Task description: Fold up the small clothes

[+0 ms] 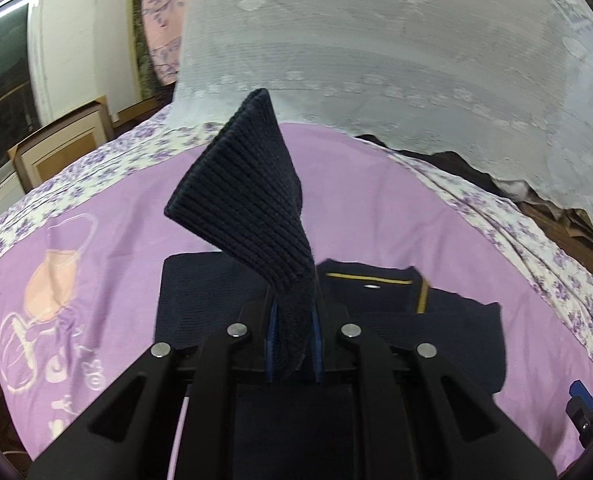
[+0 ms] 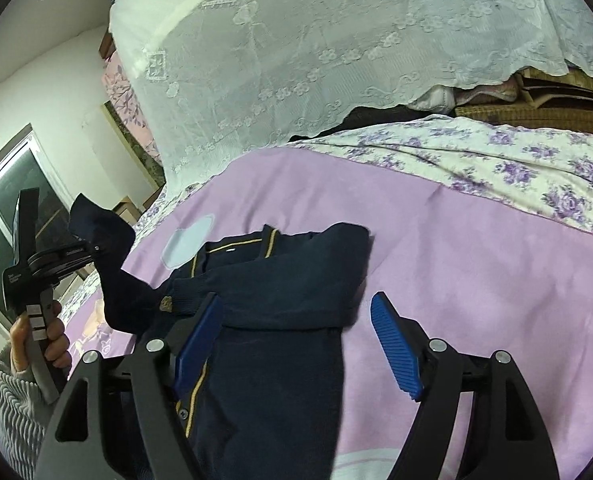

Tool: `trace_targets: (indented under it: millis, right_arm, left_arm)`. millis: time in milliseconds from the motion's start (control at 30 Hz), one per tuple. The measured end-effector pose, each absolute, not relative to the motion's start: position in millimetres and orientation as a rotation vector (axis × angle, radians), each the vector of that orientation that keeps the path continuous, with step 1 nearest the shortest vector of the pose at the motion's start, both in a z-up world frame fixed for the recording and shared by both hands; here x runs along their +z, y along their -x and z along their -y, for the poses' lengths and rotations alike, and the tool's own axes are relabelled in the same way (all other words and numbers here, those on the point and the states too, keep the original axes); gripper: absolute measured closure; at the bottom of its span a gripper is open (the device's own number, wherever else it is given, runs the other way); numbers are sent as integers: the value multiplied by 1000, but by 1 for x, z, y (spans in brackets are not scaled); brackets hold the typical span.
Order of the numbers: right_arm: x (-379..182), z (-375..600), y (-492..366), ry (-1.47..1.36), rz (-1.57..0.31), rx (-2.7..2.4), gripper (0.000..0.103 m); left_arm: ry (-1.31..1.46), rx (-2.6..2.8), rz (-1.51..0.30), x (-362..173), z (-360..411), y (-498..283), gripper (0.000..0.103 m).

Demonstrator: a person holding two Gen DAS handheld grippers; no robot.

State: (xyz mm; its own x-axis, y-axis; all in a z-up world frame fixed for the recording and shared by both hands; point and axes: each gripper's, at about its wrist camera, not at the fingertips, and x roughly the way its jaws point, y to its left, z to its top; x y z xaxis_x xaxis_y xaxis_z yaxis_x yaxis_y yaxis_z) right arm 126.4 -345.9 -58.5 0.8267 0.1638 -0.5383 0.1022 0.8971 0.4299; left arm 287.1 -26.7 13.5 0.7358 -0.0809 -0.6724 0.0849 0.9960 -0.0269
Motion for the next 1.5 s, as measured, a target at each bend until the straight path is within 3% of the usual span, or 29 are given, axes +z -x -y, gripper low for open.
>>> trace_targets:
  millis: [367, 433, 500, 533, 700, 867, 1000, 1200, 1500]
  right_arm:
    - [-62, 397, -122, -645, -581, -3, 26]
    - [-63, 398, -124, -647, -582, 0, 26]
    - [-64, 396, -125, -638, -586, 6, 26]
    - [-64, 395, -125, -635, -586, 7, 26]
    - [-68, 392, -128, -623, -597, 5, 26]
    - [-73, 379, -134, -590, -614, 18, 26]
    - [-85, 357, -143, -590, -654, 77, 38]
    - [-113, 311, -190, -775, -784, 196, 38]
    - [-153, 288, -249, -920, -888, 61, 37]
  left_arm:
    - [-127, -210, -780, -41, 151, -283, 87]
    - [-161, -215, -816, -64, 168, -284, 67]
    - [-198, -205, -831, -80, 175, -282, 21]
    - [-224, -202, -823, -85, 180, -278, 15]
    - [-332, -223, -752, -79, 180, -255, 9]
    - [-303, -166, -698, -52, 124, -246, 5]
    - [-245, -38, -701, -49, 55, -252, 4]
    - [-48, 76, -836, -82, -38, -287, 5]
    - [39, 16, -977, -130, -53, -315, 4]
